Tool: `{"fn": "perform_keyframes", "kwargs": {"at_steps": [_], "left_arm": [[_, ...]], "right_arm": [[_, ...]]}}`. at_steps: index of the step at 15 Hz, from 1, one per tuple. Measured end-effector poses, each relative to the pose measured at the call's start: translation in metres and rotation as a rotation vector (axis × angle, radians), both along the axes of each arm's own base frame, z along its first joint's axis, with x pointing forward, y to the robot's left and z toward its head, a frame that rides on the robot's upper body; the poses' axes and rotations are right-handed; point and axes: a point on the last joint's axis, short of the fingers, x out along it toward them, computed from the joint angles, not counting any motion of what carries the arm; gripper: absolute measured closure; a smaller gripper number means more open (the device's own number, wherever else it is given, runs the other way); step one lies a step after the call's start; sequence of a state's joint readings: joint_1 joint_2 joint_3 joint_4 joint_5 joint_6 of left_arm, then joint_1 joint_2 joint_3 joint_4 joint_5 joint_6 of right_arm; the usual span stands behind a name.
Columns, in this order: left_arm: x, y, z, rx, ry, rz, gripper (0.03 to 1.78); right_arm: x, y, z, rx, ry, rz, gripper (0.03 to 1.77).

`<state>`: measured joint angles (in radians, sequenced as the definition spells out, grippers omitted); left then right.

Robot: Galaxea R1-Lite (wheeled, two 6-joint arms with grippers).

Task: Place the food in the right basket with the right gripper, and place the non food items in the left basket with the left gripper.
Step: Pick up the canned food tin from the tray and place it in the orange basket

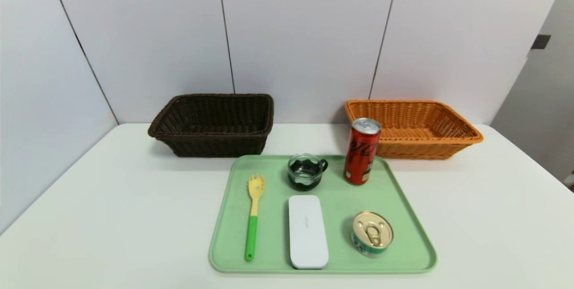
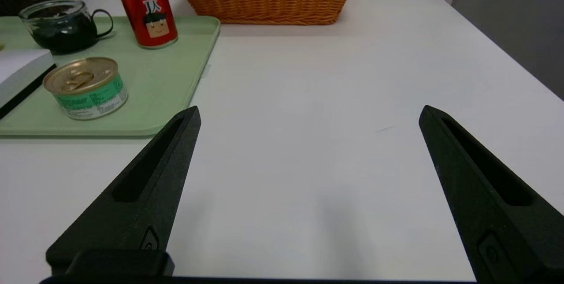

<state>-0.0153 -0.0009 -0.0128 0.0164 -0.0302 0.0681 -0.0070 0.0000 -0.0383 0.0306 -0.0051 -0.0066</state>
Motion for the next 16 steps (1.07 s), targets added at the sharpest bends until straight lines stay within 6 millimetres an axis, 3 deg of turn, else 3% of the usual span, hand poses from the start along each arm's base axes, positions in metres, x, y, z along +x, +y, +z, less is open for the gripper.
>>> {"fn": "perform_keyframes", "kwargs": {"at_steps": [2, 5, 8, 12, 16], "left_arm": [[-0.006, 0.000, 0.018, 0.003, -0.024, -0.016, 0.12], [-0.020, -0.001, 0.073, -0.001, -0.011, -0.058, 0.12], [-0.011, -0.003, 0.131, -0.012, 0.065, -0.124, 0.12], [0.043, -0.005, 0.190, -0.048, 0.219, -0.185, 0.12], [0.104, -0.007, 0.218, -0.130, 0.444, -0.185, 0.12]], "right_arm": [[-0.008, 0.000, 0.023, -0.001, -0.028, 0.004, 0.09], [-0.020, 0.001, 0.084, -0.002, -0.038, 0.023, 0.09], [-0.006, 0.001, 0.145, 0.010, 0.026, 0.025, 0.09], [0.060, 0.000, 0.213, 0.083, 0.176, 0.030, 0.09], [0.142, 0.014, 0.243, 0.191, 0.369, 0.126, 0.09]]}}
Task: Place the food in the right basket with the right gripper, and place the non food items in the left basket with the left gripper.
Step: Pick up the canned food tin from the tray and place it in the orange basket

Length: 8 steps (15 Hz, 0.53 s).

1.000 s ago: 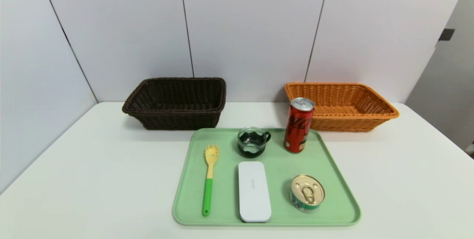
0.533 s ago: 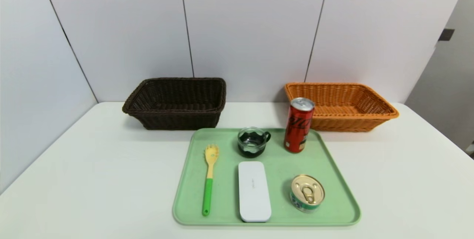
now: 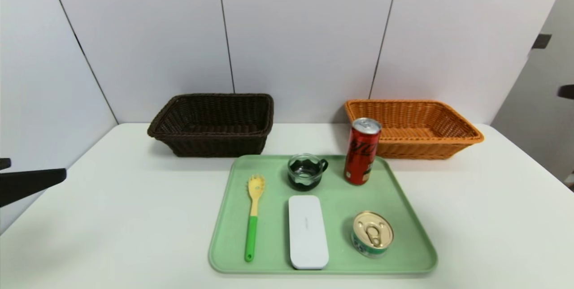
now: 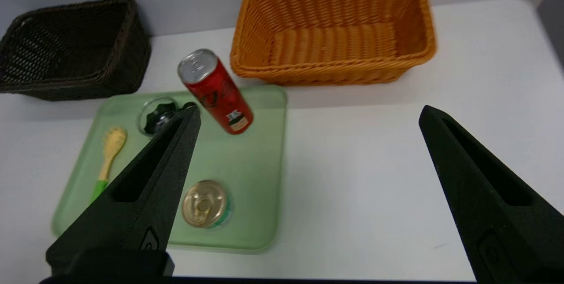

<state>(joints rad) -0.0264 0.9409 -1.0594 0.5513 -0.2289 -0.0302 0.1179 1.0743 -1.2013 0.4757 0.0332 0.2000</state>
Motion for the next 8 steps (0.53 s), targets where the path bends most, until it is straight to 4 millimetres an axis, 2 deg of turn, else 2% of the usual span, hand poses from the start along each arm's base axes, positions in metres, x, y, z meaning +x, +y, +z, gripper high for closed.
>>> {"fn": "perform_keyframes", "kwargs": {"at_steps": [3, 5, 8], "left_arm": [[0.041, -0.010, 0.005, -0.098, 0.175, 0.024, 0.12], [0.058, -0.022, 0.003, -0.123, 0.252, 0.038, 0.12], [0.071, -0.038, -0.003, -0.055, 0.281, 0.049, 0.12]], "right_arm": [[0.038, 0.034, -0.006, 0.099, 0.234, 0.110, 0.09], [0.048, 0.059, -0.019, 0.140, 0.403, 0.151, 0.09], [0.053, 0.087, -0.043, 0.093, 0.621, 0.195, 0.09]]}}
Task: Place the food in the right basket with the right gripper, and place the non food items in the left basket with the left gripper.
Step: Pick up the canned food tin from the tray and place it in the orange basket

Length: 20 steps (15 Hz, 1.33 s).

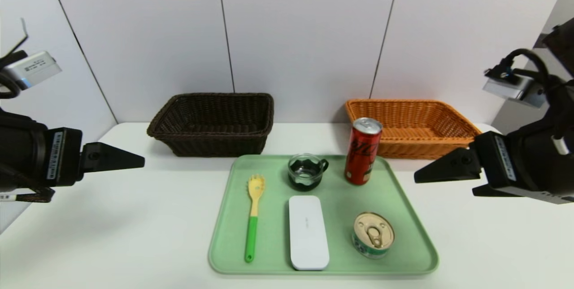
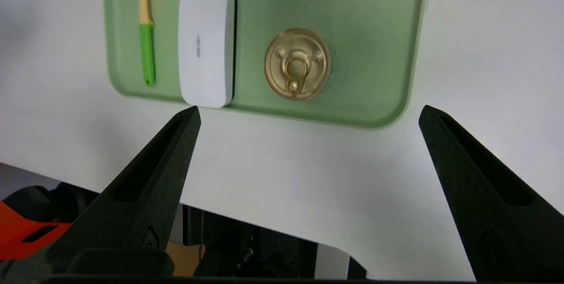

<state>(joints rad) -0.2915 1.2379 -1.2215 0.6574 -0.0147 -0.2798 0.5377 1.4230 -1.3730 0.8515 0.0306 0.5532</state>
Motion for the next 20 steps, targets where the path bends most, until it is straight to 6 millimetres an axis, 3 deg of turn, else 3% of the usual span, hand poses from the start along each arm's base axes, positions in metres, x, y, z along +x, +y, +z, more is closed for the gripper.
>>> {"fn": "perform_keyframes", "kwargs": {"at_steps": [6, 13, 20], "left_arm": [[0.020, -0.013, -0.011, 0.024, -0.090, 0.006, 0.12], [0.019, -0.019, -0.020, 0.019, -0.052, -0.017, 0.12], [0.013, -0.019, -0.028, 0.024, -0.029, -0.028, 0.12]], "right_arm": [[0.025, 0.036, -0.025, -0.154, -0.011, -0.041, 0.09], [0.014, 0.076, -0.059, -0.207, -0.047, -0.007, 0.09], [0.010, 0.083, -0.090, -0.212, -0.007, -0.132, 0.09]]}}
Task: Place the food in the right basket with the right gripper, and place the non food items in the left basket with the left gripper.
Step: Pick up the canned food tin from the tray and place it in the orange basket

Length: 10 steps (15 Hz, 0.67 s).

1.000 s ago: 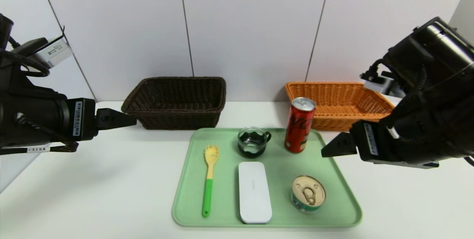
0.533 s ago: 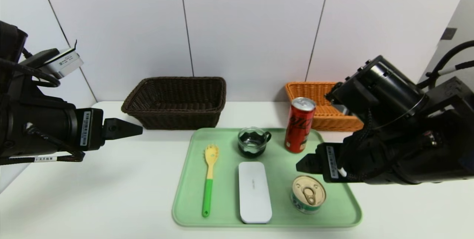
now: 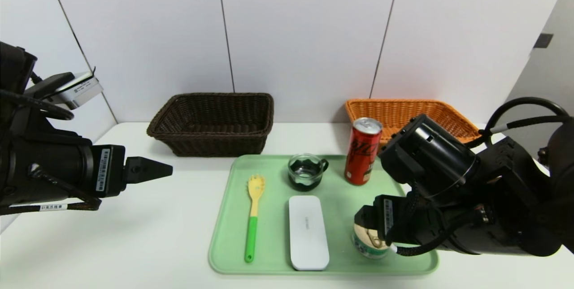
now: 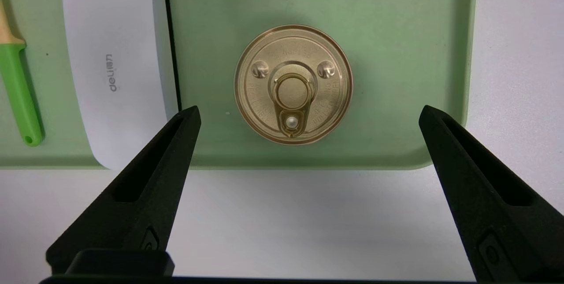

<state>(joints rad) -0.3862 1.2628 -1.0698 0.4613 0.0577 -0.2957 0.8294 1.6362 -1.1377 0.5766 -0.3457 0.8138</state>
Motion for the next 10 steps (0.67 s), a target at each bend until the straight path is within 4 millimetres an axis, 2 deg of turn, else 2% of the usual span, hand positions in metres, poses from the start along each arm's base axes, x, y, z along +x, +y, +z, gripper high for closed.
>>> {"fn": "perform_keyframes", "kwargs": {"at_steps": [4, 10], "left_arm": [[-0.003, 0.000, -0.003, 0.002, 0.009, -0.006, 0.12], [-0.004, -0.003, -0.005, 0.002, 0.013, -0.028, 0.12]], "right_arm": [[0.004, 0.006, -0.016, 0.027, -0.076, -0.017, 0.09], [0.000, 0.010, -0.030, -0.021, -0.059, 0.027, 0.09]]}}
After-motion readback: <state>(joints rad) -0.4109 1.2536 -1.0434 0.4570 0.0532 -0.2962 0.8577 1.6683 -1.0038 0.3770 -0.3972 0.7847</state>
